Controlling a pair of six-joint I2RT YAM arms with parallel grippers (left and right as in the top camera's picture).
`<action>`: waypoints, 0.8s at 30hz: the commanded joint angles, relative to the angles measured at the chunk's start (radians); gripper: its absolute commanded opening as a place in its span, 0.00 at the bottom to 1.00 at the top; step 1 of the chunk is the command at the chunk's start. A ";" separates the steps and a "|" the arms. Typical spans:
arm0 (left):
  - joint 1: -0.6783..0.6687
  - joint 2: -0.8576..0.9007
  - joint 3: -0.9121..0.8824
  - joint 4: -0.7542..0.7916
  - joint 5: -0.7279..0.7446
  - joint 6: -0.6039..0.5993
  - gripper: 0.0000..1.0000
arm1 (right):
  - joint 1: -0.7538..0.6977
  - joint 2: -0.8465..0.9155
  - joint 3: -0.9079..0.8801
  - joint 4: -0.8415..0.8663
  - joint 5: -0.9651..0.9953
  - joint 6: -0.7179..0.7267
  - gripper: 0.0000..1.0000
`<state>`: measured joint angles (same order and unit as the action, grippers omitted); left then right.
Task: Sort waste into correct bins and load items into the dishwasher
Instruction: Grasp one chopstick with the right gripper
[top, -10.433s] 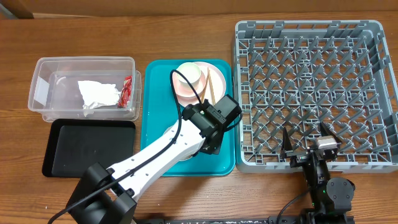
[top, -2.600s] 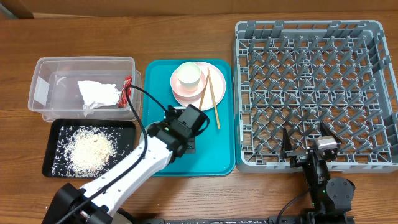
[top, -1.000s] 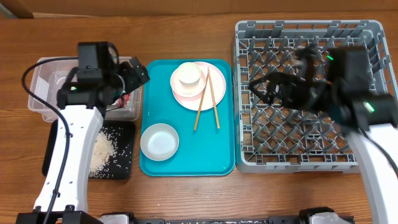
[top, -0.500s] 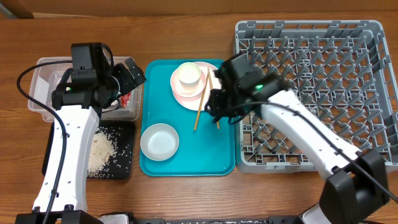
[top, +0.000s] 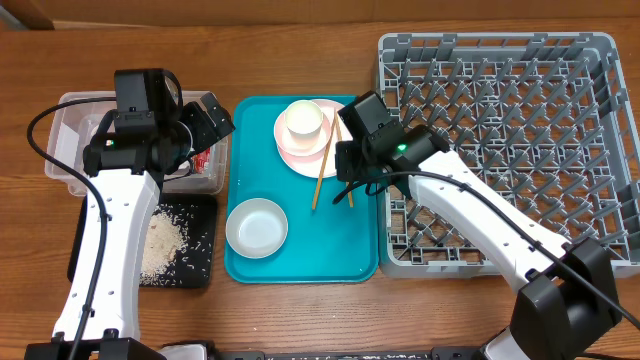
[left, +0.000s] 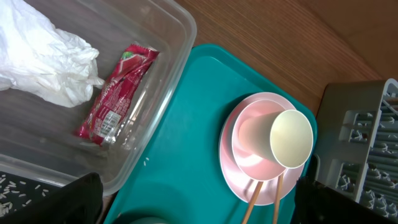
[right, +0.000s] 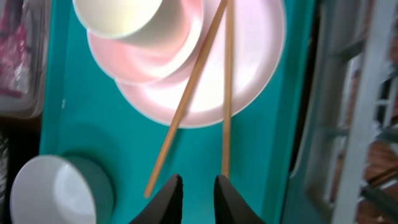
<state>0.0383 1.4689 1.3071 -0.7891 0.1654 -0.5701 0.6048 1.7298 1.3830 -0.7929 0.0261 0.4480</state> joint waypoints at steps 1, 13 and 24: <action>0.001 -0.010 0.016 0.000 0.011 0.006 1.00 | 0.016 0.001 -0.027 0.039 0.077 -0.032 0.19; 0.001 -0.010 0.016 0.000 0.011 0.006 1.00 | 0.077 0.097 -0.074 0.138 0.088 -0.115 0.25; 0.001 -0.010 0.016 0.000 0.011 0.006 1.00 | 0.077 0.175 -0.075 0.130 0.190 -0.116 0.26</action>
<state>0.0383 1.4689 1.3071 -0.7895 0.1654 -0.5701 0.6823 1.8938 1.3144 -0.6670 0.1822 0.3382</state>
